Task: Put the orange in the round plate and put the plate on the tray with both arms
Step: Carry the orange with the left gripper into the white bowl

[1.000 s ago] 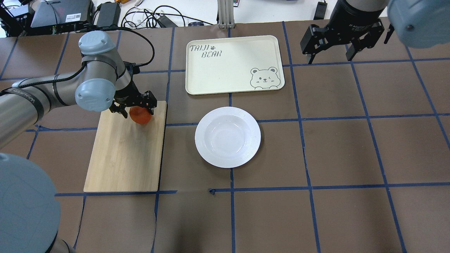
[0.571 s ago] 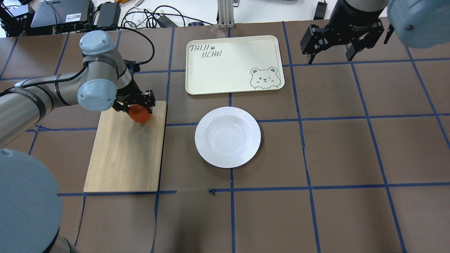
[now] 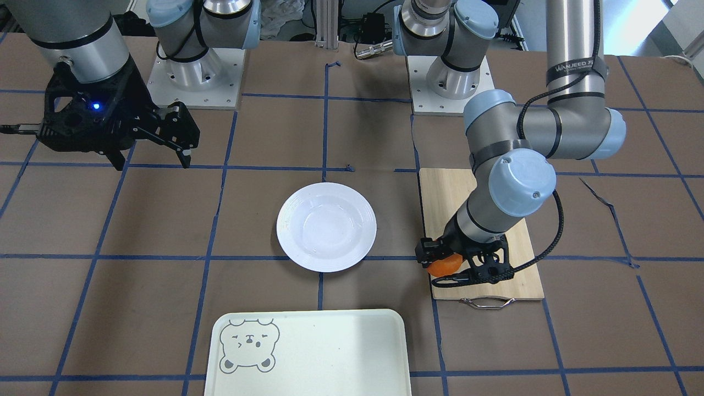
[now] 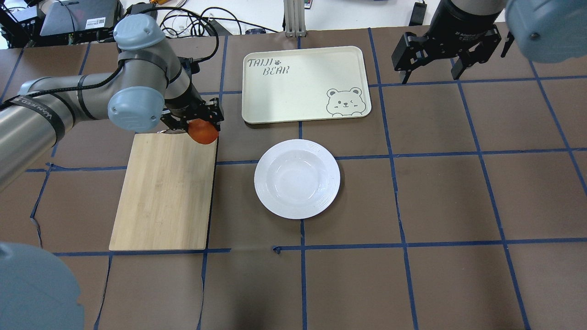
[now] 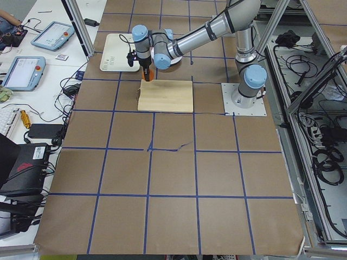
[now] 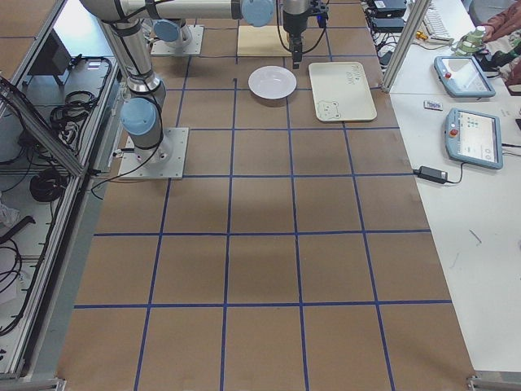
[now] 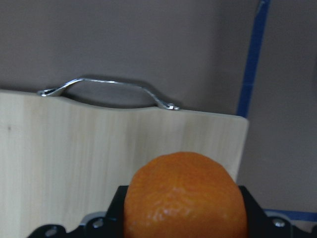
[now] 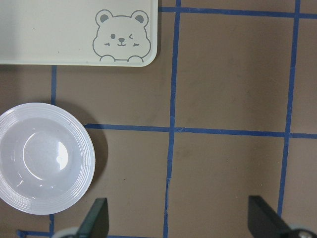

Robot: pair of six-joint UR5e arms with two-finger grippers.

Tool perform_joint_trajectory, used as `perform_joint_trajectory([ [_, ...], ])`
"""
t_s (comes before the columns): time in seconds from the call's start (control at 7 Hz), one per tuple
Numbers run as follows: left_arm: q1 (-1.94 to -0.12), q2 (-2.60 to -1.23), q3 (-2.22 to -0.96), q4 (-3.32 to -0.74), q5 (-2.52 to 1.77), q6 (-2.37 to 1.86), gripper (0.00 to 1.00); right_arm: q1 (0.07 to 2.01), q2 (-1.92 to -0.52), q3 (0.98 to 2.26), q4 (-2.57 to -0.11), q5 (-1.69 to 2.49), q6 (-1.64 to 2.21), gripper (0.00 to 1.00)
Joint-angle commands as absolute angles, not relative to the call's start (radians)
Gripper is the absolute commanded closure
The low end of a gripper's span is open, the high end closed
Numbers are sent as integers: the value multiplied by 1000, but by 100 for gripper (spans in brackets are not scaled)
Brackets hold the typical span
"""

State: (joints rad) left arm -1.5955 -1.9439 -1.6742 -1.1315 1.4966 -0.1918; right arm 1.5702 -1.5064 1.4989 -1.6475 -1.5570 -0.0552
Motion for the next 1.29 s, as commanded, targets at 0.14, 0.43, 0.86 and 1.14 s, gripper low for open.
perform_joint_trajectory([
  [0.14, -1852, -1965, -1655, -1183, 1387, -391, 100, 1568, -1505, 1496, -1652, -1551, -52, 0],
  [0.43, -1881, -2014, -1708, -1169, 1384, -419, 100, 1562, -1499, 1500, -1651, -1548, -54, 0],
  [0.86, -1879, -2028, -1735, -1124, 1385, -405, 0, 1551, -1467, 1503, -1661, -1540, -55, 0],
  [1.14, -1858, -1959, -1691, -1123, 1431, -385, 0, 1554, -1454, 1515, -1611, -1548, -29, 0],
])
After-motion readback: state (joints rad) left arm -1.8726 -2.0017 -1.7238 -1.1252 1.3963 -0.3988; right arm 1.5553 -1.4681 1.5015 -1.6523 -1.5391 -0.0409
